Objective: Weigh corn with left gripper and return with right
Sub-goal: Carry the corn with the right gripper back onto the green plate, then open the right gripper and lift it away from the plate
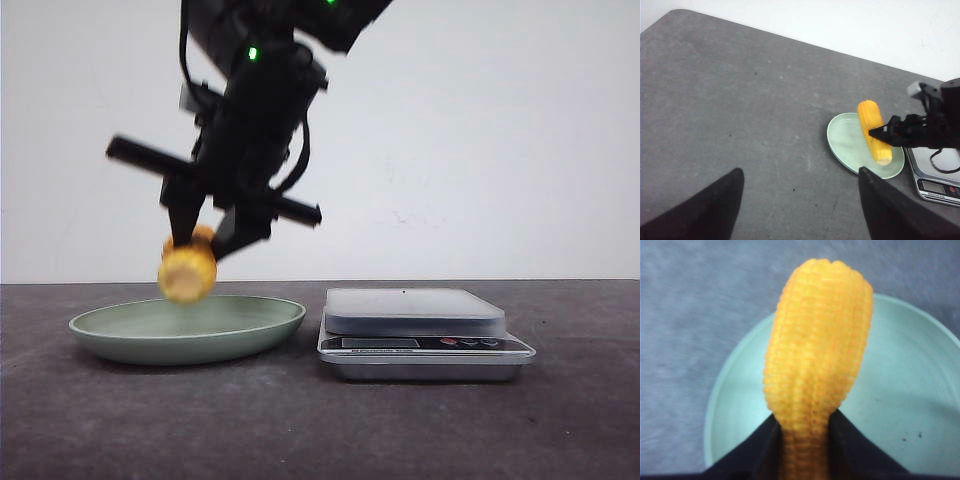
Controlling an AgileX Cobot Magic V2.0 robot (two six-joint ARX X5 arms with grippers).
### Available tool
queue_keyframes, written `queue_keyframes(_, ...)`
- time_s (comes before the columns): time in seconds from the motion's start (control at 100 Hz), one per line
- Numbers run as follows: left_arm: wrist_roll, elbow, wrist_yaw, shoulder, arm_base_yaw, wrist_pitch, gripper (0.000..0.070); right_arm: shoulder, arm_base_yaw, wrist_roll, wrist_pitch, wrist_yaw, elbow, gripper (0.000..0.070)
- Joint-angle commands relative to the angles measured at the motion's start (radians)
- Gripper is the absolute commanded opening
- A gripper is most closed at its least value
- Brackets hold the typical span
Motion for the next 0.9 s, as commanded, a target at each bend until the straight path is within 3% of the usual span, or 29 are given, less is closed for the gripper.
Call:
queue_keyframes(0.0,0.016,0.011,-0.005,-0.002,-0.002,-0.024,0.043,0.033,0.011,0.021,0.011,0.005,0.026,0.0147)
queue_keyframes(0.09,0.016,0.011,-0.005,-0.002,-0.002,-0.024,0.043,0.046,0.01,0.021,0.009,0.005,0.026,0.0154)
queue_keyframes(0.12,0.016,0.011,-0.005,-0.002,-0.002,-0.024,0.043,0.046,0.01,0.019,0.01,0.005,0.026,0.0192)
queue_keyframes(0.17,0.016,0.011,-0.005,-0.002,-0.002,-0.024,0.043,0.046,0.011,0.017,0.016,0.006,0.026,0.0309)
queue_keyframes(0.26,0.016,0.011,-0.005,-0.002,-0.002,-0.024,0.043,0.046,0.011,0.012,0.033,0.008,0.026,0.0593)
queue_keyframes(0.31,0.014,0.011,-0.006,-0.002,-0.002,-0.022,0.043,0.046,0.01,0.012,0.038,0.008,0.026,0.0675)
queue_keyframes(0.49,0.013,0.011,-0.006,-0.002,-0.002,-0.021,0.043,0.029,-0.007,-0.029,0.041,-0.006,0.026,0.0679)
queue_keyframes(0.59,0.013,0.011,-0.006,-0.002,-0.002,-0.022,0.043,-0.024,-0.041,-0.098,0.003,-0.069,0.027,0.0672)
queue_keyframes(0.69,0.015,0.011,-0.006,-0.002,-0.002,-0.022,0.043,-0.116,-0.092,-0.191,-0.076,-0.133,0.027,0.0659)
queue_keyframes(0.89,0.017,0.011,-0.005,-0.002,-0.002,-0.021,0.043,-0.404,-0.205,-0.355,-0.274,-0.161,0.027,0.06)
